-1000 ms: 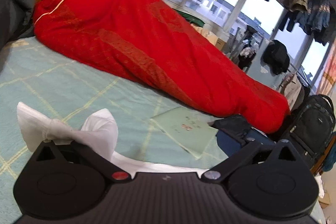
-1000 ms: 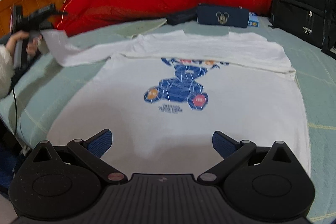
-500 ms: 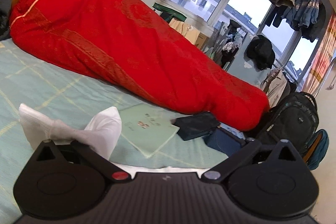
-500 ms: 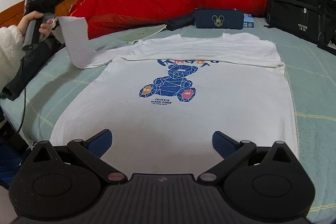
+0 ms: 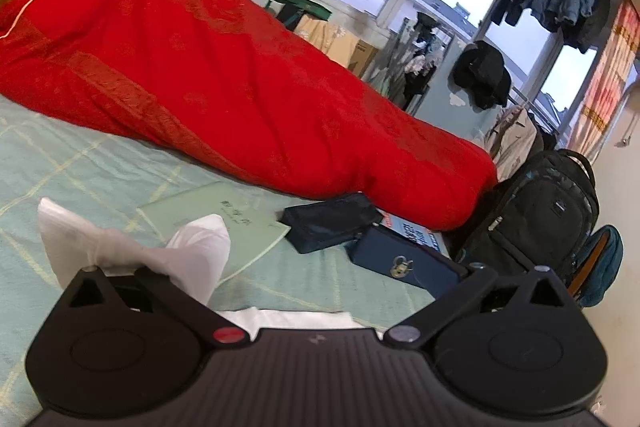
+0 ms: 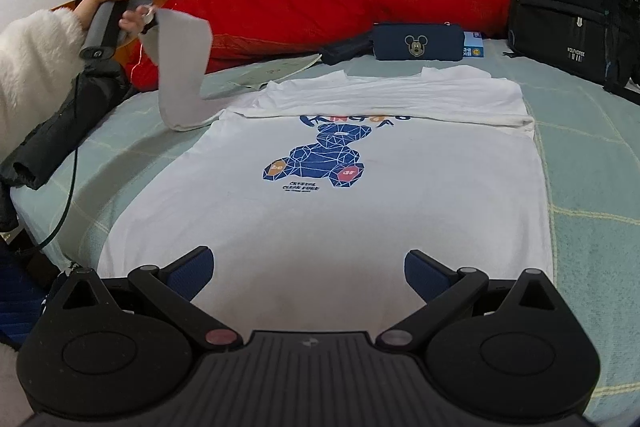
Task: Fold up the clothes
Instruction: 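Lift the shirt side with the left gripper and fold it toward the print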
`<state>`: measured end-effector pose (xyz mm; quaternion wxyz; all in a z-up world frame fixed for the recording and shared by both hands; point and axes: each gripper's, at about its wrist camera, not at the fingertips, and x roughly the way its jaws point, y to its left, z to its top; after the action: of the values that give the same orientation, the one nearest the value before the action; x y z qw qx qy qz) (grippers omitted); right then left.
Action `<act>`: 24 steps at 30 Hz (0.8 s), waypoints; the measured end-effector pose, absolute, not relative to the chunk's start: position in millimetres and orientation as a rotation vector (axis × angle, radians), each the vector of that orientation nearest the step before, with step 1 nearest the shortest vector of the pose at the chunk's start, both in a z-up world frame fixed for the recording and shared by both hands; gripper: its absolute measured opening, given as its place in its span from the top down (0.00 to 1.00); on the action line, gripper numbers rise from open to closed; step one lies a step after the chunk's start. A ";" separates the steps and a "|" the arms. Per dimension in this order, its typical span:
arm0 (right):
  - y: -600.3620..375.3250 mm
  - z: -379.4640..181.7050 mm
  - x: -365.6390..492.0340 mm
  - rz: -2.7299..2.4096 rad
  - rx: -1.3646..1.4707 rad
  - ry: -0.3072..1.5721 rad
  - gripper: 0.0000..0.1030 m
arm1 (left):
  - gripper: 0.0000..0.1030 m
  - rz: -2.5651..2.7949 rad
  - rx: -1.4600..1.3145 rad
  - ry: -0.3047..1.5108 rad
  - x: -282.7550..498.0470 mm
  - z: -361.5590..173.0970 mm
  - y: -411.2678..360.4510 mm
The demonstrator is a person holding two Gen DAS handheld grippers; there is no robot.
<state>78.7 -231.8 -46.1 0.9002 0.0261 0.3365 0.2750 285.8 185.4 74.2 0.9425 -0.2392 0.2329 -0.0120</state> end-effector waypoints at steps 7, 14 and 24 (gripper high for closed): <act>-246.4 -49.6 80.6 0.570 0.104 0.691 0.00 | 0.01 -0.057 -0.468 0.497 302.9 81.9 148.6; -259.8 -51.4 79.6 0.569 0.132 0.676 0.00 | 0.01 -0.071 -0.433 0.542 320.0 83.8 110.0; -274.7 -55.3 79.8 0.572 0.163 0.664 0.00 | 0.01 -0.124 -0.370 0.588 339.5 88.4 53.8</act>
<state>79.8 -274.7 -55.3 0.9024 0.0790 0.3209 0.2766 339.5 53.8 88.4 0.9385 -0.1812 0.2877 -0.0605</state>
